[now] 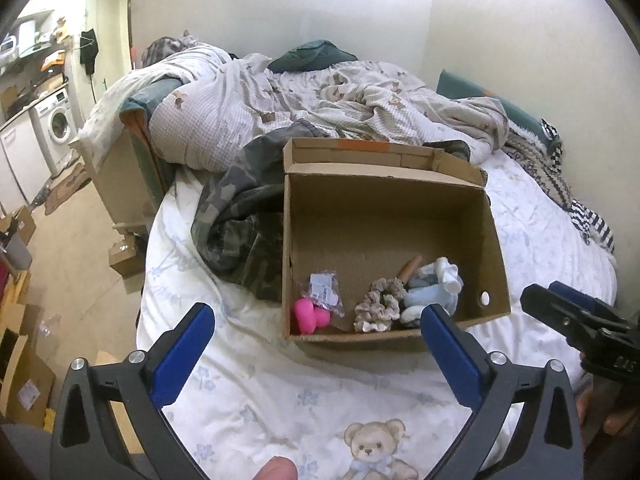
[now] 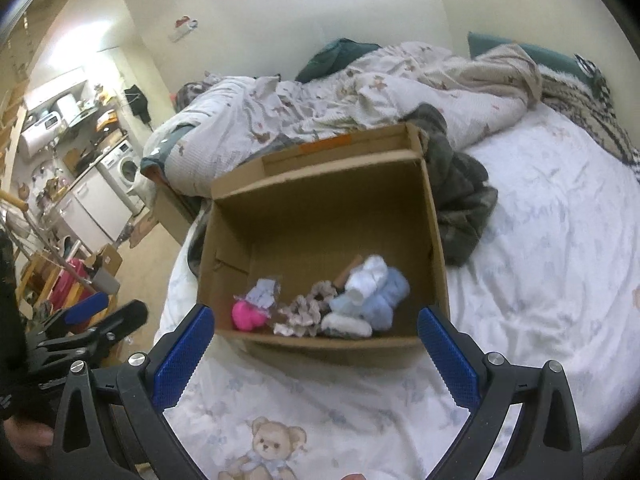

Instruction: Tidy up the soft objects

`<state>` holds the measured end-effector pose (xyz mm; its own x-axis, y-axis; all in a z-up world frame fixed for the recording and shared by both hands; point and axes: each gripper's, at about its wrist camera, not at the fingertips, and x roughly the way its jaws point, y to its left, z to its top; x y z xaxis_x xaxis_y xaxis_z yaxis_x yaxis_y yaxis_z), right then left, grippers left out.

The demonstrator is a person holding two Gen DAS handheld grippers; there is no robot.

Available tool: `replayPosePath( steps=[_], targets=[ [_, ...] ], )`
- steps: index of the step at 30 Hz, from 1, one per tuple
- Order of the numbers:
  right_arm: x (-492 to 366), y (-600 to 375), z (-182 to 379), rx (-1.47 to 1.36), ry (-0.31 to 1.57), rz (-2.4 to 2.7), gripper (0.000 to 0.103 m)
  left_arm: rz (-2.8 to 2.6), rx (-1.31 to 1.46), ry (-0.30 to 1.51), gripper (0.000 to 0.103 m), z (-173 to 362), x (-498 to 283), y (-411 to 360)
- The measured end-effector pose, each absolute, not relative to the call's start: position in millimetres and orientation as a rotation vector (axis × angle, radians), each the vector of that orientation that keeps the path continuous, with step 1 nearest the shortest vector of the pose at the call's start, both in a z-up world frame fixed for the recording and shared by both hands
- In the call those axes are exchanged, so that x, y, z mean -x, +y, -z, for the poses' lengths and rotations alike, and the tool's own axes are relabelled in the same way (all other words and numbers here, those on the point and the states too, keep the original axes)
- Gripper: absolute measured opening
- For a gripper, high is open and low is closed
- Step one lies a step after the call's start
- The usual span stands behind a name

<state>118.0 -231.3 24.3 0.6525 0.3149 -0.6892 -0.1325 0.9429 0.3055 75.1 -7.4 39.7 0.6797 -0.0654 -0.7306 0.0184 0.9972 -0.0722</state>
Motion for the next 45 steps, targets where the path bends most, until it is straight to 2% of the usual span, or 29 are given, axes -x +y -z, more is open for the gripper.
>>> replayPosePath(
  steps=[45],
  targets=[
    [-113.0,-227.5,-7.0,-0.136,0.833,-0.183,0.103,0.046,0.081,0.88,0.103,-16.3,-79.5,-10.7]
  ],
)
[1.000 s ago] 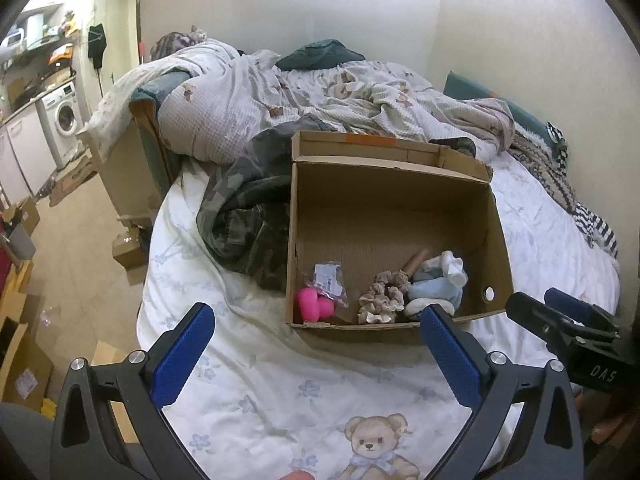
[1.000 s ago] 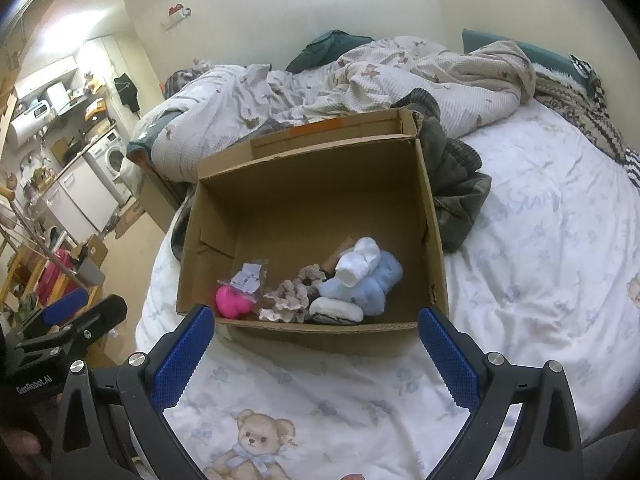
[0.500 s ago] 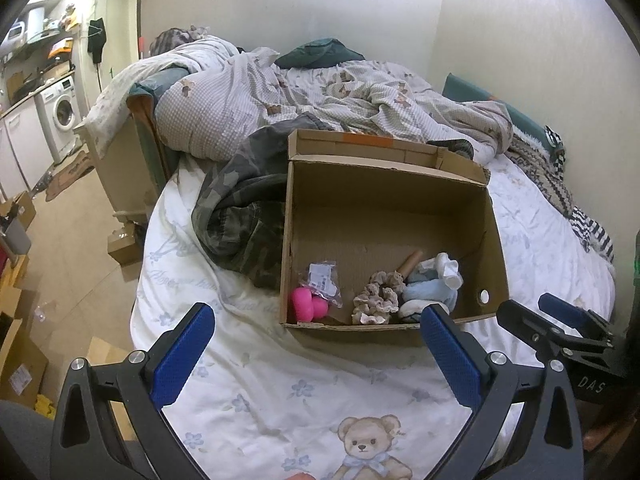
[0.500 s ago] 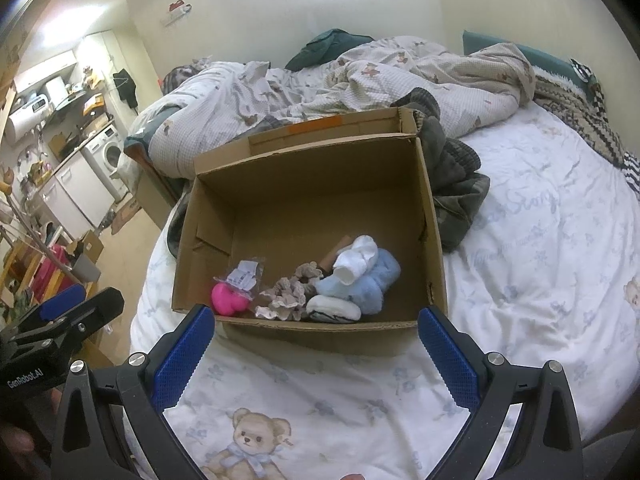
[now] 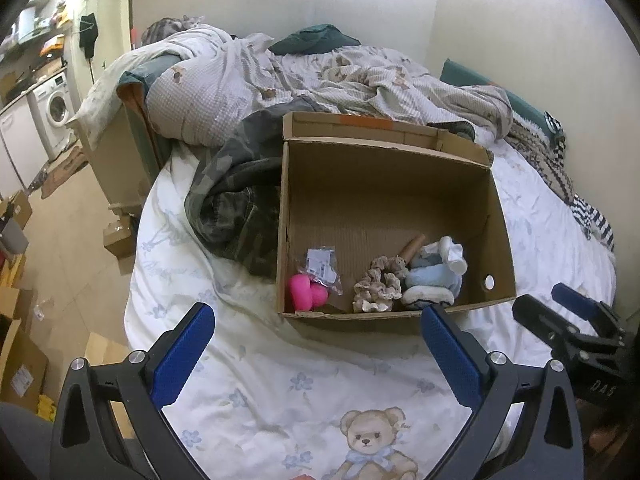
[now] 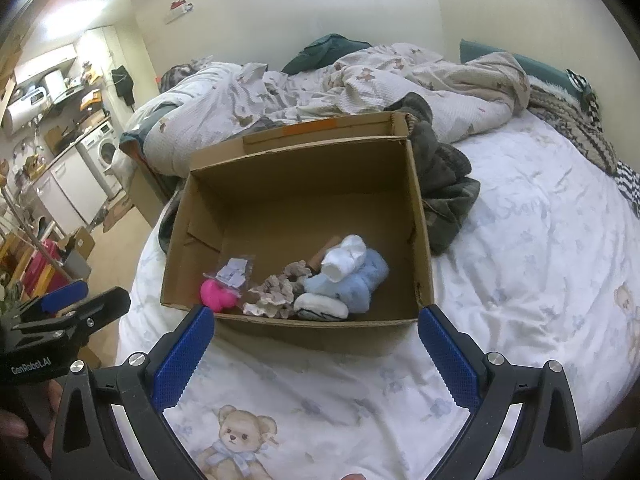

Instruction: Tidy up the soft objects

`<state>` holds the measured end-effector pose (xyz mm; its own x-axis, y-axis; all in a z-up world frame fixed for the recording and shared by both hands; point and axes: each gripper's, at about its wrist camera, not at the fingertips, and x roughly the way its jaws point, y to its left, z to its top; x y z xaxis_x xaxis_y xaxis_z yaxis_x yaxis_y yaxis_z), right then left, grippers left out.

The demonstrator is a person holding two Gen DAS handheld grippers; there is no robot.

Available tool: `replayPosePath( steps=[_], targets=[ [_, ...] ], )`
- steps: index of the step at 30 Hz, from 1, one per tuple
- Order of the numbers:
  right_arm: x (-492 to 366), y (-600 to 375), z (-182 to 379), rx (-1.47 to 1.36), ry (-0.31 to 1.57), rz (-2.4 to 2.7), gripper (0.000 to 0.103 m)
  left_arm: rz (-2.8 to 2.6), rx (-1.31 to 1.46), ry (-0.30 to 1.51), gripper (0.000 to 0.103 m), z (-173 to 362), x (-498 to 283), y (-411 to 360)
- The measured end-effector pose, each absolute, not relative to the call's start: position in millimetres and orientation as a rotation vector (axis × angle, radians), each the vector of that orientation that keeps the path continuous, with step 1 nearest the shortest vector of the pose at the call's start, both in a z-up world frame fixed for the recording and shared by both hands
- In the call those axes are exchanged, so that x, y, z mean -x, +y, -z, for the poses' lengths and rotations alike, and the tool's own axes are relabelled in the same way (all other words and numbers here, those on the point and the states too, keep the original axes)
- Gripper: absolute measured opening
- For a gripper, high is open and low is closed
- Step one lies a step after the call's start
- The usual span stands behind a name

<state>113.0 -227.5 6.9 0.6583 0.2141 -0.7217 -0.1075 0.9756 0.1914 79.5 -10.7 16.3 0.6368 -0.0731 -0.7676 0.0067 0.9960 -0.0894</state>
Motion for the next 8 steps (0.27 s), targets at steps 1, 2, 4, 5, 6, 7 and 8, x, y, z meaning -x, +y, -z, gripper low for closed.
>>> replayPosePath(
  steps=[1,2,4,5,6,7,8],
  targets=[
    [-112.9,-228.5,-6.7,-0.137,0.834,-0.181,0.103,0.043,0.078,0.882,0.103,-15.5,-79.8,-10.7],
    [-112.7,-229.3,-6.6,-0.138,0.834,-0.181,0.103,0.041,0.077,0.883,0.103,-14.7,-79.4,-10.3],
    [-113.3,-230.5,-6.1,-0.143,0.835,-0.181,0.103,0.035,0.074,0.886,0.103,-12.4,-79.3,-10.0],
    [-113.4,-230.5,-6.1,-0.145,0.834,-0.183,0.103,0.031,0.076,0.885,0.103,-11.4,-78.8,-9.5],
    [-113.4,-230.6,-6.0,-0.148,0.833,-0.184,0.103,0.031,0.076,0.884,0.103,-11.1,-78.6,-9.8],
    [-113.2,-230.3,-5.5,-0.149,0.833,-0.185,0.103,0.03,0.072,0.884,0.103,-11.0,-78.7,-9.5],
    [-113.6,-230.6,-5.3,-0.151,0.834,-0.187,0.103,0.029,0.069,0.883,0.103,-10.7,-78.6,-9.4]
  ],
)
